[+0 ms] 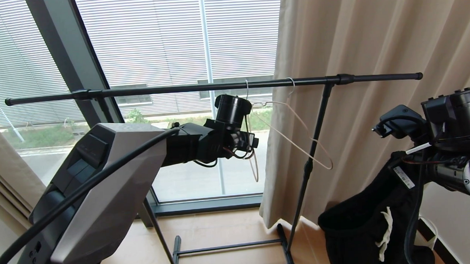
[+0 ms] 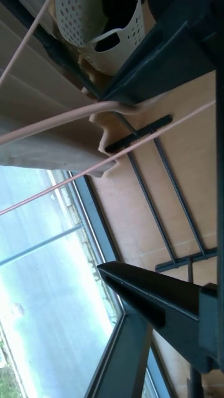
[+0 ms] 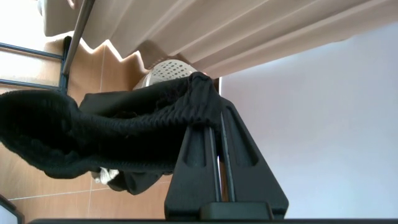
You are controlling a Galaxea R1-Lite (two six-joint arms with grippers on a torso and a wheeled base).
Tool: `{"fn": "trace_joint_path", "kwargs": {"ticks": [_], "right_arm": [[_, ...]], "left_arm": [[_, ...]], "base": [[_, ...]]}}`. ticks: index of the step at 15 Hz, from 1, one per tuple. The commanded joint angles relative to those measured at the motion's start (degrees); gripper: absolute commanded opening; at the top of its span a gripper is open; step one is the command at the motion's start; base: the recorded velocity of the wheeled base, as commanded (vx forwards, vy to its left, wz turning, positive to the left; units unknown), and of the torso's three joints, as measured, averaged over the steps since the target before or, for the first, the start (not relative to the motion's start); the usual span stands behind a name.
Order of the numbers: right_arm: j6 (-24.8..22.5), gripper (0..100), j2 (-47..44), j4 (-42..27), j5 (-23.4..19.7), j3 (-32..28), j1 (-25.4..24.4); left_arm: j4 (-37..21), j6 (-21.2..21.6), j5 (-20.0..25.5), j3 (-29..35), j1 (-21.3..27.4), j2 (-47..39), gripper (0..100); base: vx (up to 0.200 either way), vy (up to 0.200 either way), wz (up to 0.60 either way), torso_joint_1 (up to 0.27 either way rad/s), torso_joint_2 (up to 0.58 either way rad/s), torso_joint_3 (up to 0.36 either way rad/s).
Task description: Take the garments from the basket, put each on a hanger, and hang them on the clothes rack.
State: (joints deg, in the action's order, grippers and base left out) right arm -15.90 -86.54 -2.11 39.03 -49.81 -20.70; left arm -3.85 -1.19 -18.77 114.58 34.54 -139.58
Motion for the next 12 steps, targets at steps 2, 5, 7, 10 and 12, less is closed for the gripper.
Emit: {"fn": "trace_joint_path", "kwargs": {"ticks": [2,5,7,10,12], "right_arm": [[-0.01,0,-0.21,0.00,-0.01,-0.02,-0.04],[-0.01,0,-1.00,0.09,-0.01,-0.11,-0.04],[-0.01,0,-1.35,0.18,-0.01,-0.11,-0.04],[-0.01,0,-1.44,0.09,-0.01,-0.11,-0.04],[-0.01,0,-1.44,0.18,-0.01,-0.11,-0.04]], "left_arm": [[-0.10,-0.04,-0.39,0.01,-0.17,0.36,100],[0.25,-0.04,-0.39,0.01,0.01,0.19,100],[0.34,0.14,-0.39,0.01,0.27,0.10,100],[1.04,0.84,-0.39,0.01,0.36,-0.16,100],[1.04,0.84,-0.39,0.01,1.15,-1.04,100]], "base": [[0.000,0.000,0.00,0.000,0.00,0.000],[0.000,0.000,0.00,0.000,0.00,0.000],[0.000,0.000,0.00,0.000,0.00,0.000],[0.000,0.000,0.00,0.000,0.00,0.000],[0.000,0.000,0.00,0.000,0.00,0.000]]}}
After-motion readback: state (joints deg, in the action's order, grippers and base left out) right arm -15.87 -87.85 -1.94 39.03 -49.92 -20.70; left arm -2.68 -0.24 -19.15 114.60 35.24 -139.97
